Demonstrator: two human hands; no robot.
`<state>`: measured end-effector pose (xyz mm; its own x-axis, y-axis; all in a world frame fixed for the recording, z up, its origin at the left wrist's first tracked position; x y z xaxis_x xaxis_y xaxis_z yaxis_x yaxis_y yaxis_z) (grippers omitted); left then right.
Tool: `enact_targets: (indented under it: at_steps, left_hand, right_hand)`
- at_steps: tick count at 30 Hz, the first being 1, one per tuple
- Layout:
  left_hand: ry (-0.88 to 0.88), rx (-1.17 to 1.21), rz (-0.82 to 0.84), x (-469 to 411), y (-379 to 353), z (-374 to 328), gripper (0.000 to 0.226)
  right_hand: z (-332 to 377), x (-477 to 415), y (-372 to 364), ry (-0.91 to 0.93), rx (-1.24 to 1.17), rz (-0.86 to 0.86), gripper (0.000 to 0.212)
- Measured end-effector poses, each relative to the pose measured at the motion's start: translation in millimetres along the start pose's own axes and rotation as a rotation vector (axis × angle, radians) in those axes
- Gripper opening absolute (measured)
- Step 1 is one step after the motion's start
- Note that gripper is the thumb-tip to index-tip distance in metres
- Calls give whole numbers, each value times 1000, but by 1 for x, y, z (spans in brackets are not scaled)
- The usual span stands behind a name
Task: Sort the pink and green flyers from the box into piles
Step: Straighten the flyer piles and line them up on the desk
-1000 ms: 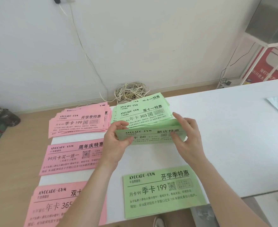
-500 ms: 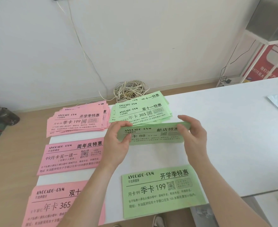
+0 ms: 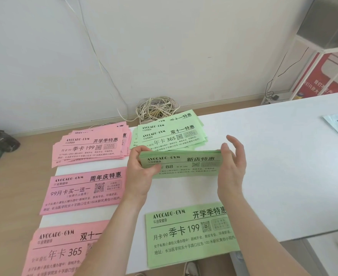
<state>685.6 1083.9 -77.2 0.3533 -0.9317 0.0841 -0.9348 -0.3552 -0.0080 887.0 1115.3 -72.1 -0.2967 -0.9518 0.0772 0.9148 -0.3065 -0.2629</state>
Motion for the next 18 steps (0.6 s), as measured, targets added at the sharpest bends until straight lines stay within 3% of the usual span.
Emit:
enact_targets:
  at_steps: [4,9,13,18]
  left_hand:
    - [21,-24,-28,0,-3,1,49]
    - [39,-51,-3,1,-1,3,45]
    - [43,-88,-6,1,-1,4,46]
    - [43,-107,7,1,-1,7,43]
  right_hand:
    - [-2,-2,-7,-37,-64,-63,20]
    - [0,5,-6,60,37,73,20]
    - [-1,8,-4,222,185,121,40]
    - [-6,7,-3,297,288,179,30]
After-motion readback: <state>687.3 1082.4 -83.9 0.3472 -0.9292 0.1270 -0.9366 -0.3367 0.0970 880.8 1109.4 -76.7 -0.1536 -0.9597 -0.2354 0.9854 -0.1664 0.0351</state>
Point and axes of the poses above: each hand's wrist, its own x-axis away from the middle knuckle, its own y-axis out of the back of the hand, z = x × y, the point moved 2 cm from there along -x, towards the middle knuckle, and after that the axes turned 5 degrees about -x, right-handed, at the moved point
